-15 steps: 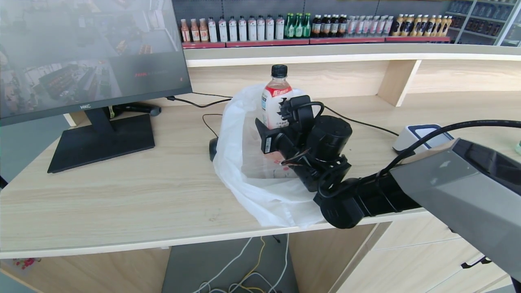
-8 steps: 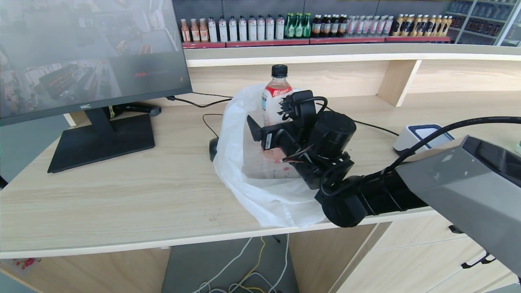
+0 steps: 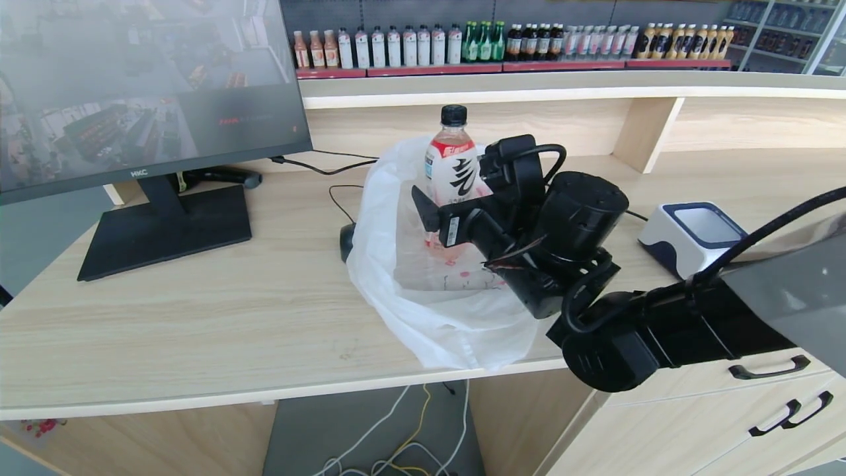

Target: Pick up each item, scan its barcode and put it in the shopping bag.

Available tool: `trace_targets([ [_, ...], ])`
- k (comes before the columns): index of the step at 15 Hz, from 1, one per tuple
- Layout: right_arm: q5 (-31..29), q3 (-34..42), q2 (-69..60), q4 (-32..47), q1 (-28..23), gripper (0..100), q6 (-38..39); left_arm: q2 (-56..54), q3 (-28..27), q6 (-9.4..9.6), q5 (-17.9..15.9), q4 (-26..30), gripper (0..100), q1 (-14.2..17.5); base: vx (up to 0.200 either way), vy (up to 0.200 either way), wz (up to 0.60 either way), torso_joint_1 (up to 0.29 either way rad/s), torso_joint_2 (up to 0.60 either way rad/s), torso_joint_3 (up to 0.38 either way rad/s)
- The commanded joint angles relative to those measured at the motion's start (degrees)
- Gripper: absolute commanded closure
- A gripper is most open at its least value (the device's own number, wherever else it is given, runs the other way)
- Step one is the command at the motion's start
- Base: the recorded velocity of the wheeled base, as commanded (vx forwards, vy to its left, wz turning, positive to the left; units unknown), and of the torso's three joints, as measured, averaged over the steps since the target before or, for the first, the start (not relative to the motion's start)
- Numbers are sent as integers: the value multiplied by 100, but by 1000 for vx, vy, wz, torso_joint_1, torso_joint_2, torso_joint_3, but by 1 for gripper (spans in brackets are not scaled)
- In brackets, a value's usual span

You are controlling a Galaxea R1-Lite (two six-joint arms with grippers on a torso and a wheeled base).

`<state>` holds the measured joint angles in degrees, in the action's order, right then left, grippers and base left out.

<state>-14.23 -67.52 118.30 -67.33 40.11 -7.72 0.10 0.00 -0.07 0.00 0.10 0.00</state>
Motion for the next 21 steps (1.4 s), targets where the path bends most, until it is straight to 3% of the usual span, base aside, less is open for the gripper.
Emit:
trace_targets([
  [1, -1, 354, -545, -79, 50, 0, -19, -1, 0, -1, 0, -1, 0, 0, 0, 0, 0, 0, 0, 0],
  [3, -19, 688, -826, -210, 138, 0, -28, -1, 0, -10, 0, -1, 0, 9, 0, 0, 0, 0, 0, 0],
  [6, -45, 2323, -1793, -588, 234, 0, -116, -1, 0, -19, 0, -1, 0, 0, 0, 0, 0, 0, 0, 0],
  [9, -36, 3606, -1951, -2206, 226, 0, 227, -1, 0, -28, 0, -1, 0, 9, 0, 0, 0, 0, 0, 0],
  [11, -36, 4133, -2162, -2267, 226, 0, 341, -1, 0, -37, 0, -1, 0, 9, 0, 0, 0, 0, 0, 0],
  [15, 526, 4098, -2127, -2267, 208, 0, 253, -1, 0, -45, 0, -1, 0, 9, -50, 0, 0, 1, 1, 2],
  [17, 588, 4098, -2118, -2267, 190, 0, 218, -1, 0, -37, 0, -1, 0, 9, -200, 0, 0, 10, 0, -2],
  [21, 588, 3993, -2118, -2267, -3, 0, 218, -1, 0, -28, 0, -1, 0, 9, 0, 0, 0, 0, 0, 0],
])
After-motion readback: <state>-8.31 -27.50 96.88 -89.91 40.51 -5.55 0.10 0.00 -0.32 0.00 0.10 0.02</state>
